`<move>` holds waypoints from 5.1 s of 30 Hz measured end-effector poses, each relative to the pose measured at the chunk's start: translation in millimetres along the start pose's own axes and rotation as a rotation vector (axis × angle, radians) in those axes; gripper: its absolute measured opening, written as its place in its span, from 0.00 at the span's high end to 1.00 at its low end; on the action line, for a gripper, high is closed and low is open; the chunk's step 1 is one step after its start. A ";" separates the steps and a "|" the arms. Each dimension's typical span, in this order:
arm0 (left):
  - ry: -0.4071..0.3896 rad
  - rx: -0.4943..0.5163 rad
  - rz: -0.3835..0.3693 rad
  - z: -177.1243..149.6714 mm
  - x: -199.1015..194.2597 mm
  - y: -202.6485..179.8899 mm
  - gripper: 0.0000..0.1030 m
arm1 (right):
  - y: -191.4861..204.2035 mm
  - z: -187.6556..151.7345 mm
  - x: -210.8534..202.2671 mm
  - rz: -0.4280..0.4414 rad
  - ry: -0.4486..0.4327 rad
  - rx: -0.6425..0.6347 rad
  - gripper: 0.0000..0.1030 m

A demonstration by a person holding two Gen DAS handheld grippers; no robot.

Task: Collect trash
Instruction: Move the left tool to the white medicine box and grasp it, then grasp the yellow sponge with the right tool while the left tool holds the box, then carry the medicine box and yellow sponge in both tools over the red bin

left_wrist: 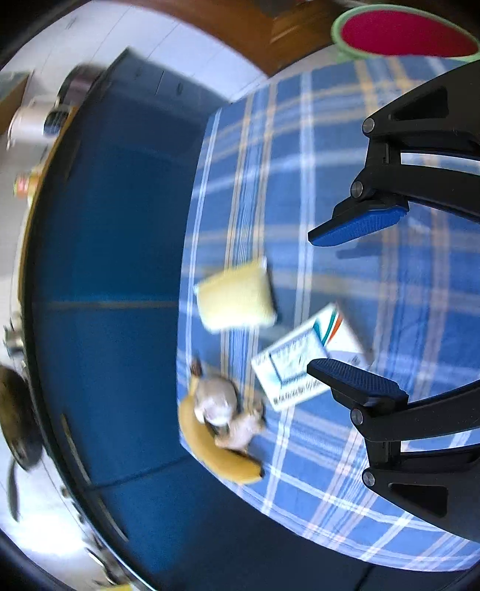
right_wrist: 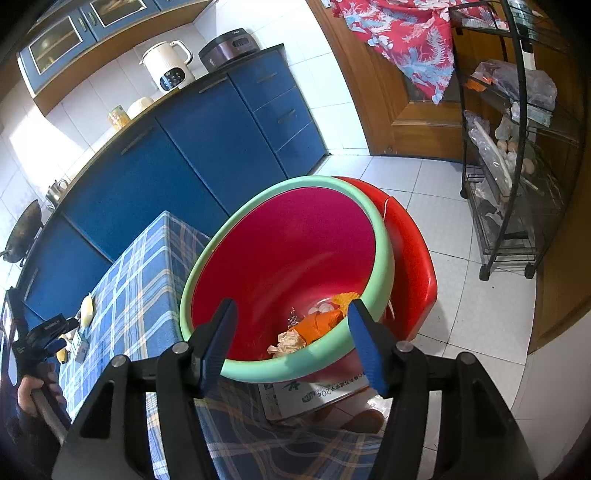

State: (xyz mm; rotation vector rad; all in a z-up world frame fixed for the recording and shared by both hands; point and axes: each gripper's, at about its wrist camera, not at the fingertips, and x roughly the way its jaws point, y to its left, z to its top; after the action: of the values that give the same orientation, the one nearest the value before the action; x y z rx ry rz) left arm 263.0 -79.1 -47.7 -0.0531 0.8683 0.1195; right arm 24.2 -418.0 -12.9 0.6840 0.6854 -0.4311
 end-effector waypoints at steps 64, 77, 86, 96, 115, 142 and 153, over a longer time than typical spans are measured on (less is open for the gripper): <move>-0.073 -0.180 -0.012 4.1 18.2 178.5 0.43 | 356.0 -57.5 93.4 0.286 0.124 -0.543 0.33; -0.057 -0.216 -0.010 4.5 25.2 193.1 0.43 | 427.3 -85.0 169.5 0.252 0.179 -0.665 0.27; -0.046 -0.214 -0.014 4.4 28.1 192.5 0.43 | 459.4 -90.0 206.2 0.240 0.209 -0.713 0.28; -0.045 -0.215 -0.016 4.2 26.6 192.3 0.43 | 464.5 -99.2 220.0 0.189 0.229 -0.756 0.51; -0.052 -0.196 -0.025 4.5 23.7 189.0 0.43 | 388.1 -75.1 142.6 0.246 0.235 -0.665 0.61; -0.072 -0.129 -0.129 7.6 -5.2 173.2 0.48 | 217.4 -16.3 23.7 0.137 0.051 -0.349 0.61; 0.033 -0.124 -0.047 11.3 1.5 189.4 0.37 | 168.1 -10.8 21.1 0.148 0.050 -0.242 0.61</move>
State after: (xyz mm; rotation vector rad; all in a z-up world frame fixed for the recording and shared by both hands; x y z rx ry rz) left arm 248.6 110.0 -41.1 -0.1913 0.8913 0.1287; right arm 129.8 -295.4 38.2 0.5129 0.7150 -0.1910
